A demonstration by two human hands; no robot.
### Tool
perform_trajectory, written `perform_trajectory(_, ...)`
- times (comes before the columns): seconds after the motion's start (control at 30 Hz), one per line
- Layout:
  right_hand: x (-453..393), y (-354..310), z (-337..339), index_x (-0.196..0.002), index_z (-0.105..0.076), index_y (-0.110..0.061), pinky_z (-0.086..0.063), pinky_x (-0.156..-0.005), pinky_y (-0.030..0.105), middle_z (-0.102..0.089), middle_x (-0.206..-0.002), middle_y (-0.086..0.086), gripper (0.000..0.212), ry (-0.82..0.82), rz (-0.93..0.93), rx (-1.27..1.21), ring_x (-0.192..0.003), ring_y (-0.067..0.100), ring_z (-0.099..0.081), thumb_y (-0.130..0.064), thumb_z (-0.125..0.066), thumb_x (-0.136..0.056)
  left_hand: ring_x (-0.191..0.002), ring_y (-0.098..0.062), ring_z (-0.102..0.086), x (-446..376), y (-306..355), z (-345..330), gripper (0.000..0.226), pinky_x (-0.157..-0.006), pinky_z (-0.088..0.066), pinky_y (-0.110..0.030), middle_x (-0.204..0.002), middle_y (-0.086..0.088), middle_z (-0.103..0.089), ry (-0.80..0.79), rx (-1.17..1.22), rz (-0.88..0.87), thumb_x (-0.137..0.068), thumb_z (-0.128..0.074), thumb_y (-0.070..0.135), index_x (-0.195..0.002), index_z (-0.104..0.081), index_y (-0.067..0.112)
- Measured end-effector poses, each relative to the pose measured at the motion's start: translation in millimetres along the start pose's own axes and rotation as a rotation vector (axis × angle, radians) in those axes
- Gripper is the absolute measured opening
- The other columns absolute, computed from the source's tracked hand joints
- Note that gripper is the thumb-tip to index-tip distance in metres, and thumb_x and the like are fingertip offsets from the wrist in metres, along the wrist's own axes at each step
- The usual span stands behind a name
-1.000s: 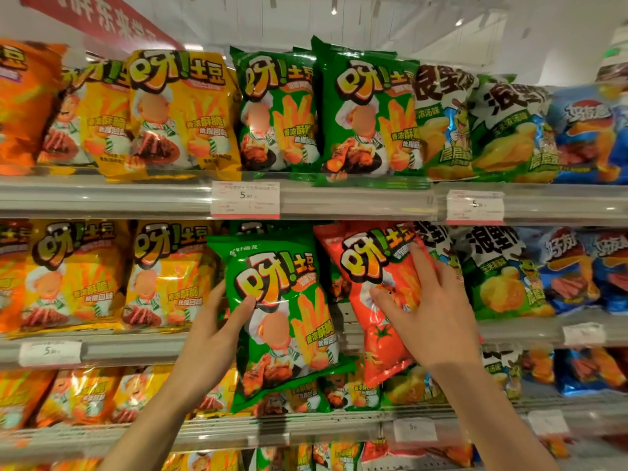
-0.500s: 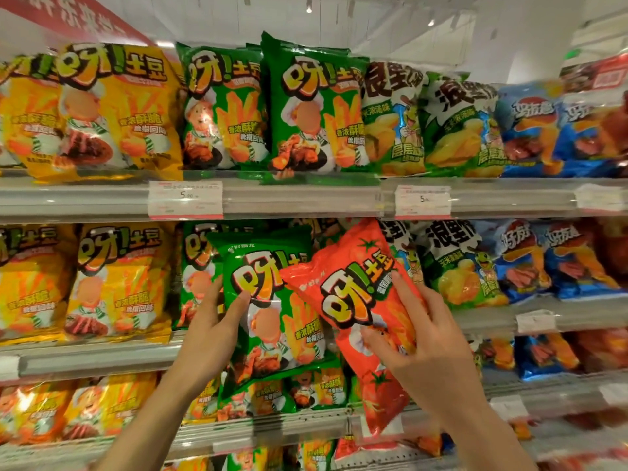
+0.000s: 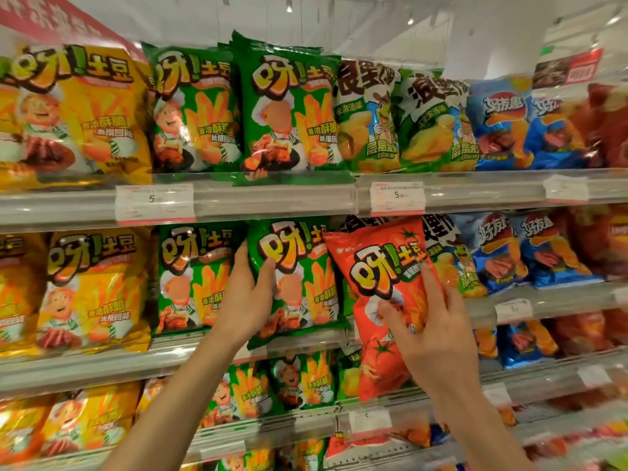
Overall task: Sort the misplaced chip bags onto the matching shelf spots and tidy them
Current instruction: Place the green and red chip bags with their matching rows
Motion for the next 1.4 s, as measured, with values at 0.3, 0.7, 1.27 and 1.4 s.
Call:
perform_trajectory(0.3, 3, 3, -4, -0.155, -0.028, -0.034, -0.057, -0.085, 0.053, -0.046, -0.138, 0.007, 0.091, -0.019, 0.003, 0.002, -0.12, 0.032, -0.057, -0.079, -0.051, -0.08, -0.133, -0.035, -0.049, -26, -12, -13, 0.064, -0.104, -0.046, -0.045, -0.15, -0.019, -0.045, 0.135, -0.054, -0.065, -0.106, -0.034, 0.041, -0.16, -0.008, 0.018)
perform_trajectory(0.7, 3, 4, -5, -0.155, -0.031, -0.03, -0.058, -0.084, 0.052, -0.048, -0.132, 0.008, 0.09, 0.003, 0.002, -0.042, -0.111, 0.029, -0.059, -0.075, -0.054, -0.08, -0.151, -0.04, -0.02, 2, 23, -32, 0.053, -0.117, -0.028, -0.055, -0.162, -0.021, -0.025, 0.225, -0.727, -0.565, -0.106, -0.029, 0.043, -0.151, -0.042, 0.018)
perform_trajectory(1.27, 9, 9, -6, -0.155, -0.033, -0.025, -0.056, -0.089, 0.052, -0.049, -0.136, 0.01, 0.09, 0.007, -0.04, -0.06, -0.12, 0.029, -0.055, -0.07, -0.059, -0.081, -0.156, -0.033, -0.006, -4, 15, -57, 0.064, -0.122, -0.017, -0.057, -0.168, -0.015, -0.008, 0.154, -0.885, -0.643, -0.104, -0.035, 0.053, -0.16, -0.022, 0.024)
perform_trajectory(1.4, 12, 13, -4, -0.156, -0.032, -0.029, -0.054, -0.094, 0.052, -0.048, -0.14, 0.007, 0.093, -0.009, -0.101, -0.105, -0.125, 0.027, -0.052, -0.076, -0.054, -0.078, -0.146, -0.027, -0.032, 38, 34, -43, 0.051, -0.119, -0.028, -0.043, -0.156, -0.012, -0.036, 0.196, -0.523, -0.721, -0.102, -0.052, 0.035, -0.148, -0.046, 0.014)
Point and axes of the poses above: each hand's wrist, its own x-axis away from the middle knuckle, its own z-axis out of the back of the hand, y = z × x, the point moved 10 cm from there along -x, towards the middle knuckle
